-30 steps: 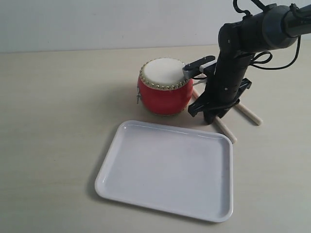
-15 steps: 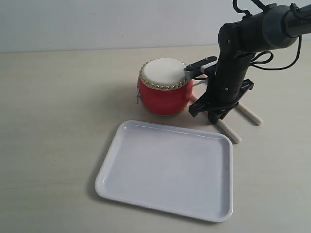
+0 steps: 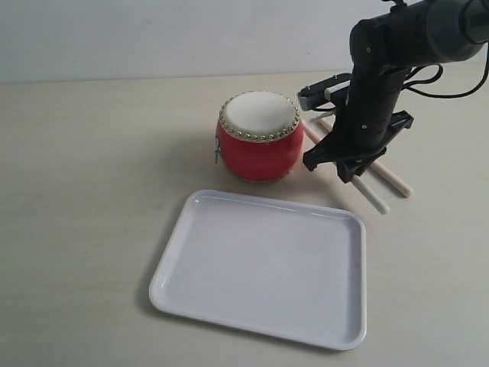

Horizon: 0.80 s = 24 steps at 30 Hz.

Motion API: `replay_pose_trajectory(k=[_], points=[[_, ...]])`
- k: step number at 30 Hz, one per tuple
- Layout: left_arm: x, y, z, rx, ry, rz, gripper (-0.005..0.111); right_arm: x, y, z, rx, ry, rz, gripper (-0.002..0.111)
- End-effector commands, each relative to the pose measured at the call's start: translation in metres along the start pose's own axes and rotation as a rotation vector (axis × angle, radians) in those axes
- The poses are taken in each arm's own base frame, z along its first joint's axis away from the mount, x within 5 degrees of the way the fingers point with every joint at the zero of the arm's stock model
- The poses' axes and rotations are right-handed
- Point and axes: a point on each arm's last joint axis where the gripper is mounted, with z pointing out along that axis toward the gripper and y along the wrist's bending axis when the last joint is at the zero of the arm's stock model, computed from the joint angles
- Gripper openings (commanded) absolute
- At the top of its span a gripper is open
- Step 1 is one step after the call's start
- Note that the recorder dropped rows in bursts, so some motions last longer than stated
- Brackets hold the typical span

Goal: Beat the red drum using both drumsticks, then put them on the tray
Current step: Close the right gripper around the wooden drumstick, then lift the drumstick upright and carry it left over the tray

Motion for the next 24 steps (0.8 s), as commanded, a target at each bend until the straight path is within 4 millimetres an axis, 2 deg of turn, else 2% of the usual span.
replay_pose_trajectory(k=[1,10,16,19,24], points=[[-0.001,-0.001,-0.001,0.008,-0.005,-0.013,0.0,0.001,-0.003,-0.022,0.026,-0.025,0.002,0.0],[0.0,0.0,-0.001,0.006,0.001,-0.013,0.0,0.014,-0.014,-0.074,0.127,-0.05,0.006,0.0],[0.001,0.0,-0.001,0.003,0.012,-0.013,0.0,0.03,-0.018,-0.126,0.158,-0.185,0.011,0.0],[0.002,0.0,-0.001,-0.002,0.032,-0.013,0.0,0.044,-0.017,-0.152,0.153,-0.32,0.015,0.0],[0.003,0.0,-0.001,0.008,0.035,-0.013,0.0,0.075,-0.007,-0.168,0.085,-0.473,-0.018,0.0]])
